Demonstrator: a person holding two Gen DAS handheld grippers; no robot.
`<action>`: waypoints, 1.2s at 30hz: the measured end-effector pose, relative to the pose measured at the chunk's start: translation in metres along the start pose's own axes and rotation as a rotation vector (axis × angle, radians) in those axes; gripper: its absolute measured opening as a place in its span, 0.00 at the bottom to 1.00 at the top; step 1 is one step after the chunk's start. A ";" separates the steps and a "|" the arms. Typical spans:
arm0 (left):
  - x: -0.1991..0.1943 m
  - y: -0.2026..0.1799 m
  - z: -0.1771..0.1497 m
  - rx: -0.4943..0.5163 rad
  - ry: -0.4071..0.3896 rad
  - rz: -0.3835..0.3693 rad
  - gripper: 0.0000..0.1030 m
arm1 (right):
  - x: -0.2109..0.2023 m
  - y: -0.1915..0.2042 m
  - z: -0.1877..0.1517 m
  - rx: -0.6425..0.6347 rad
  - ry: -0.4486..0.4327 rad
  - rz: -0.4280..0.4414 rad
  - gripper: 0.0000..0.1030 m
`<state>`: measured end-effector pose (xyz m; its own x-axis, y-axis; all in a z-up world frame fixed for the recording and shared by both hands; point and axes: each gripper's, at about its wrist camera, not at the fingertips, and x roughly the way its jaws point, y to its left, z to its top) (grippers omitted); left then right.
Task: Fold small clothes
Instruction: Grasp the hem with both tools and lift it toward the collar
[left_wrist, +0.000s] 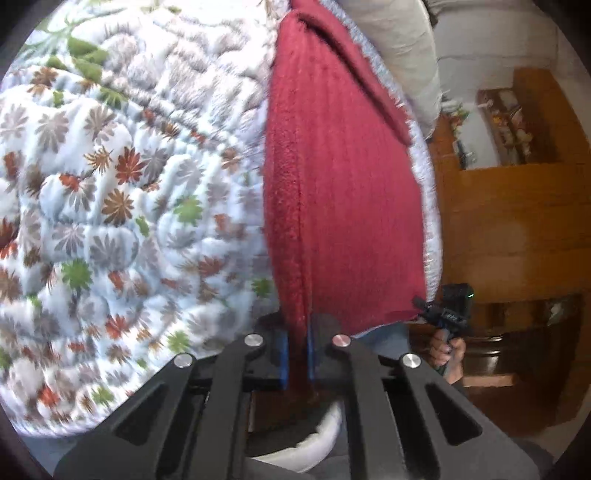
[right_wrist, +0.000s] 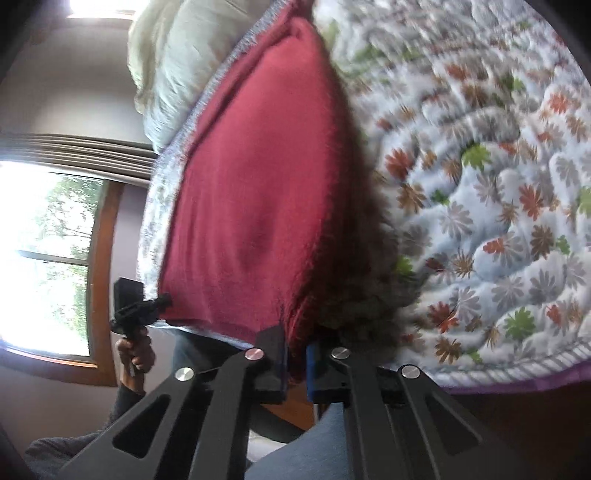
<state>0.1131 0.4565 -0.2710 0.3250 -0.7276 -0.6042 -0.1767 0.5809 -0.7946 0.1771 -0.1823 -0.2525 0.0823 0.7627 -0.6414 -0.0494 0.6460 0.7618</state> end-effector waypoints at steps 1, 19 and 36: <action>-0.006 -0.003 -0.001 -0.007 -0.016 -0.030 0.04 | -0.005 0.003 0.001 -0.003 -0.008 0.014 0.06; -0.039 -0.088 0.049 -0.059 -0.185 -0.262 0.04 | -0.059 0.077 0.054 -0.068 -0.150 0.154 0.05; -0.015 -0.072 0.190 -0.251 -0.240 -0.160 0.04 | -0.040 0.078 0.201 -0.014 -0.231 0.052 0.05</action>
<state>0.2973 0.4944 -0.1935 0.5702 -0.6783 -0.4635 -0.3185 0.3376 -0.8858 0.3696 -0.1689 -0.1491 0.3051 0.7686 -0.5622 -0.0730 0.6075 0.7910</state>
